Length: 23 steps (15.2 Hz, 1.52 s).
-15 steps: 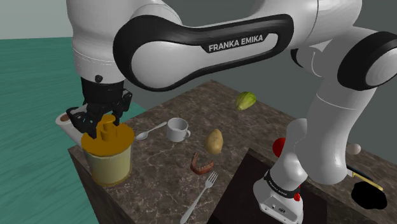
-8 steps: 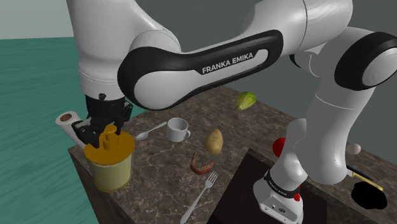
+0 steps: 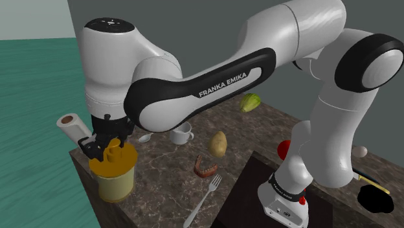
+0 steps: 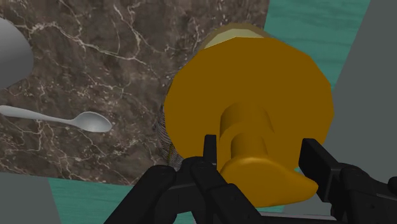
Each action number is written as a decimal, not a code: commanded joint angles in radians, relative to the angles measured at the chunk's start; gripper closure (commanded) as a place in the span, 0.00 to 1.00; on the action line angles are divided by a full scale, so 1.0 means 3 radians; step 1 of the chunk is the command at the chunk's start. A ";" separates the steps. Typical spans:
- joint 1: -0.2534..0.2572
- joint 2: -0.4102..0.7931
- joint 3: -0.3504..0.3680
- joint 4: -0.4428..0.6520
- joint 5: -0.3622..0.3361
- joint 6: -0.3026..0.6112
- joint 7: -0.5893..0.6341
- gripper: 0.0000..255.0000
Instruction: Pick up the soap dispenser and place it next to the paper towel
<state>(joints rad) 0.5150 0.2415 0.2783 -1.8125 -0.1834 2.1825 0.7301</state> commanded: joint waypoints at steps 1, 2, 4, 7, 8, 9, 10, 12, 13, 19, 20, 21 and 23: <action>0.0003 0.0032 -0.0005 -0.0047 -0.0019 0.0082 0.0017 1.00; 0.0003 0.0036 -0.0006 -0.0055 -0.0021 0.0094 0.0020 1.00; 0.0003 0.0037 -0.0006 -0.0054 -0.0022 0.0093 0.0020 1.00; 0.0003 0.0037 -0.0006 -0.0054 -0.0022 0.0093 0.0020 1.00; 0.0003 0.0037 -0.0006 -0.0054 -0.0022 0.0093 0.0020 1.00; 0.0003 0.0037 -0.0006 -0.0054 -0.0022 0.0093 0.0020 1.00; 0.0003 0.0037 -0.0006 -0.0055 -0.0022 0.0094 0.0020 0.00; 0.0003 0.0038 -0.0006 -0.0054 -0.0022 0.0094 0.0020 0.00; 0.0004 0.0038 -0.0006 -0.0054 -0.0022 0.0094 0.0020 0.00; -0.0002 -0.0166 0.0026 0.0101 0.0070 -0.0253 -0.0039 0.00; -0.0002 -0.0166 0.0026 0.0101 0.0070 -0.0253 -0.0039 0.00; -0.0002 -0.0166 0.0026 0.0100 0.0071 -0.0253 -0.0039 0.00; -0.0002 -0.0166 0.0026 0.0101 0.0070 -0.0253 -0.0039 0.00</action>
<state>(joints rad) 0.5144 0.1928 0.2859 -1.7829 -0.1628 2.1086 0.7190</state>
